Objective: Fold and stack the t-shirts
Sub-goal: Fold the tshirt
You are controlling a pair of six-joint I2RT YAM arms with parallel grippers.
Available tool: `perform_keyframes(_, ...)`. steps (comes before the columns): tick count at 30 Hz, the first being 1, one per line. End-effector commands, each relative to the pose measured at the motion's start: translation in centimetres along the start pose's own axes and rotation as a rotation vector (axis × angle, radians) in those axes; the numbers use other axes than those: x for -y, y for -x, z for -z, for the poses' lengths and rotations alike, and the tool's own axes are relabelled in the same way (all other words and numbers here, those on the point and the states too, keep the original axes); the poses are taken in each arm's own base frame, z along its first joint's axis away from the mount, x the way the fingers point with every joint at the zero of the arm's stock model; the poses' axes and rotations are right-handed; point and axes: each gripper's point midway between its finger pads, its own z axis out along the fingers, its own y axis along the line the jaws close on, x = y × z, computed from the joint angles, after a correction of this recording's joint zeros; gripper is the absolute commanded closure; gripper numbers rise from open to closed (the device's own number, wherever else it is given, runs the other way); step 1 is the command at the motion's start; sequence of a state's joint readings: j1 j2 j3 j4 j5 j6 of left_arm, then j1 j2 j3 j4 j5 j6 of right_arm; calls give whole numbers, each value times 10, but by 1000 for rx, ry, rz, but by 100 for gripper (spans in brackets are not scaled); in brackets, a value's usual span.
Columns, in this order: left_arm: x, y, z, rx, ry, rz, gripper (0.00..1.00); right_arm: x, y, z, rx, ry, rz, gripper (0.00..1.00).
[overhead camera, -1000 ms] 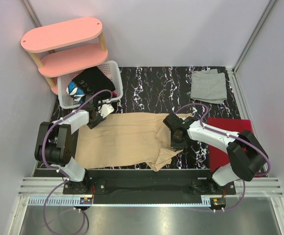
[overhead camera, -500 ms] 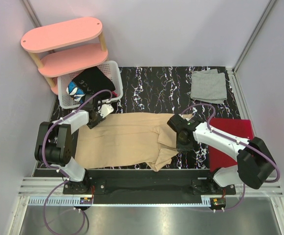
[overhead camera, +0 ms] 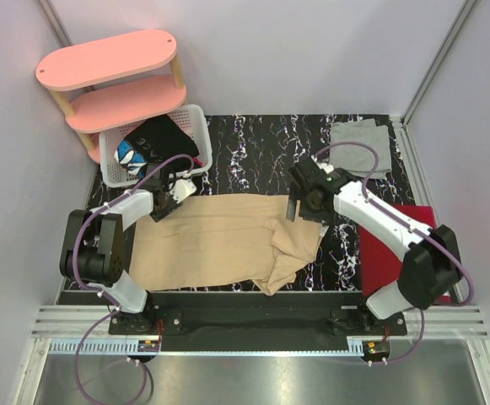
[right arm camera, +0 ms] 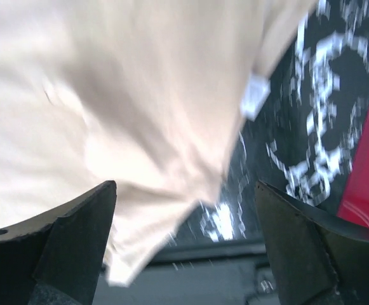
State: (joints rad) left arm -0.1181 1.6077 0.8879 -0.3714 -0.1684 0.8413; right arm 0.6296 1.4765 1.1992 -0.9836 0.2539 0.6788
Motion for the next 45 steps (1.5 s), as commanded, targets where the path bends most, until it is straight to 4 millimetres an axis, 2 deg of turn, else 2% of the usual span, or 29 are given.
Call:
perform_keyframes(1, -7, 2, 1, 11, 28, 1, 54, 5, 39, -37, 37, -43, -45, 11)
perform_keyframes(3, -6, 1, 5, 16, 26, 1, 54, 5, 41, -55, 14, -31, -71, 12)
perform_keyframes(4, -6, 2, 6, 19, 25, 1, 54, 15, 36, -70, -22, -53, -96, 14)
perform_keyframes(7, -3, 2, 11, 32, 14, 2, 54, 20, 34, -91, -52, -57, -132, 16)
perform_keyframes(13, 3, 0, 14, 40, -5, 4, 54, 29, 34, -108, -65, -90, -160, 15)
perform_keyframes(20, 18, -8, 12, 33, -34, 2, 54, 33, 45, -131, -64, -71, -225, 19)
perform_keyframes(27, 25, -15, 0, 9, -45, -8, 54, 36, 34, -160, -132, -79, -259, 21)
perform_keyframes(32, 15, -14, -14, -14, -38, -7, 55, 38, 43, -157, -134, -99, -245, 19)
perform_keyframes(33, 12, -13, -15, -16, -38, -9, 55, 40, 52, -154, -108, -112, -241, 18)
perform_keyframes(35, 7, -11, -20, -23, -35, -4, 55, 50, 58, -150, -103, -138, -236, 15)
perform_keyframes(41, -9, -11, -33, -35, -18, 2, 55, 79, 94, -140, -58, -183, -257, 6)
perform_keyframes(42, -11, -11, -33, -36, -14, 8, 55, 82, 108, -134, -18, -205, -244, 2)
perform_keyframes(44, -15, -11, -27, -50, -3, 11, 57, 83, 114, -120, 3, -221, -202, 0)
perform_keyframes(45, -15, -7, -21, -39, -5, 19, 57, 77, 121, -104, 53, -219, -172, 0)
